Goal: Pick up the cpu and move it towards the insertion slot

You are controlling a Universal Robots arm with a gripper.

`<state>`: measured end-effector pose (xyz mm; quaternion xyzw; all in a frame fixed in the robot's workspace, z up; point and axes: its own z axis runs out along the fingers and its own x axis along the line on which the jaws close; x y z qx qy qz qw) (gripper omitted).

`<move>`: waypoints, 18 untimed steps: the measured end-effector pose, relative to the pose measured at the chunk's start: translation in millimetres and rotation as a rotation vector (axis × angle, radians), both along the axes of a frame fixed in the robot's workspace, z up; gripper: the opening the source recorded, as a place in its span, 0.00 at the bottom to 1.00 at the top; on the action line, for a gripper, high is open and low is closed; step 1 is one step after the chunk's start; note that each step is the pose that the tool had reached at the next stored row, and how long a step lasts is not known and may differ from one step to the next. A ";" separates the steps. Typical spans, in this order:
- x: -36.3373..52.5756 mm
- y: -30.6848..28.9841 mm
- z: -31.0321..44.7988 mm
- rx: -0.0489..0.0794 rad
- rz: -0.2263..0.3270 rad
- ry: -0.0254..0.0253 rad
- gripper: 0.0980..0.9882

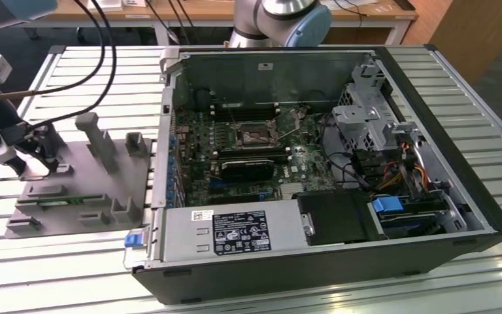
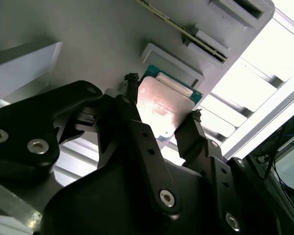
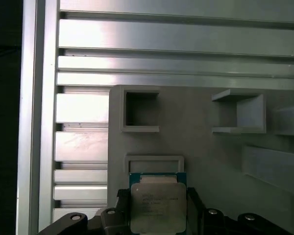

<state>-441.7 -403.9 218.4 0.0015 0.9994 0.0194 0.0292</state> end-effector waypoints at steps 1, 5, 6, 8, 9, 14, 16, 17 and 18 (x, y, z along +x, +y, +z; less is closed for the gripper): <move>0.0 0.0 2.8 0.000 0.000 0.0001 0.50; 0.0 0.0 14.5 0.000 0.000 0.0001 0.50; 0.0 0.0 17.5 0.000 0.000 0.0001 0.50; 0.0 0.0 23.2 0.000 0.000 0.0000 0.50; 0.0 0.0 25.9 0.000 0.000 0.0000 0.50; 0.0 0.0 41.5 0.000 0.000 0.0001 0.50; 0.0 0.0 48.0 0.000 0.000 0.0001 0.50; 0.0 0.0 51.2 0.000 0.000 0.0001 0.50; 0.0 0.0 54.3 0.000 0.000 0.0000 0.50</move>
